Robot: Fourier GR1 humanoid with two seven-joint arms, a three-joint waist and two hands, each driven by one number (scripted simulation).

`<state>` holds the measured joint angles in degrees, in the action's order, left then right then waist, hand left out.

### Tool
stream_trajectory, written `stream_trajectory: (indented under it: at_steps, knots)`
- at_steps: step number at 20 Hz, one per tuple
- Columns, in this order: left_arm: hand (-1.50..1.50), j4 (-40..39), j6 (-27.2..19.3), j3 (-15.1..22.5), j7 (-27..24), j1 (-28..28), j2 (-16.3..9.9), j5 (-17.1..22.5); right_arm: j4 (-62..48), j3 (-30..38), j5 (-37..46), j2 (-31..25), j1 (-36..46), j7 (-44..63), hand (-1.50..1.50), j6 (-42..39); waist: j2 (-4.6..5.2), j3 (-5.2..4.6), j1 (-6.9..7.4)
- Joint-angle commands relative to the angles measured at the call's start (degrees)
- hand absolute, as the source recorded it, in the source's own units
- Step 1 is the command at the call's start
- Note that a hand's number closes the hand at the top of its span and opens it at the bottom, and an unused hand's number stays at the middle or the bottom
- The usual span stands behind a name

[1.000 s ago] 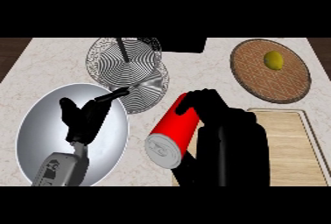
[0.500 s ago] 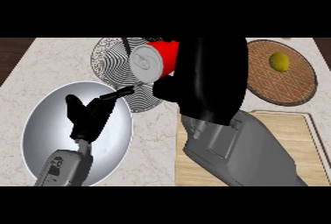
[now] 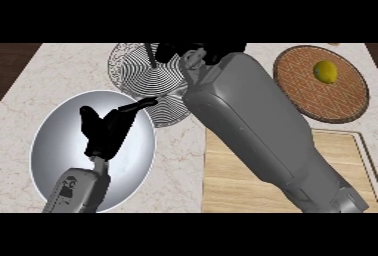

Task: Pick the can from the tray and place it in the tiered basket

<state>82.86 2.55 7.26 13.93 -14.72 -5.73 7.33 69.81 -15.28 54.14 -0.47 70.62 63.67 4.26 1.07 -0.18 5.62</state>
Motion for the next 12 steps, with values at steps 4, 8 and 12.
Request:
stream_trajectory:
  at_steps: [4,8,12]
  knots:
    - [0.00,-0.5,2.5,-0.9,-0.5,-0.2,-1.7,1.1,-8.2,5.2,-7.8,0.5,1.7,1.1,1.50,21.8,0.90,0.03,2.44]
    - [0.00,0.0,1.6,1.1,1.0,-2.2,0.5,0.3,-15.7,4.1,-14.9,0.5,4.5,-6.0,-1.50,28.1,1.34,0.00,4.04]
    - [0.00,-0.8,0.3,2.2,0.7,-3.1,2.0,-1.2,-21.3,1.6,-20.1,0.5,7.9,-13.1,-1.50,33.4,1.28,-0.02,3.68]
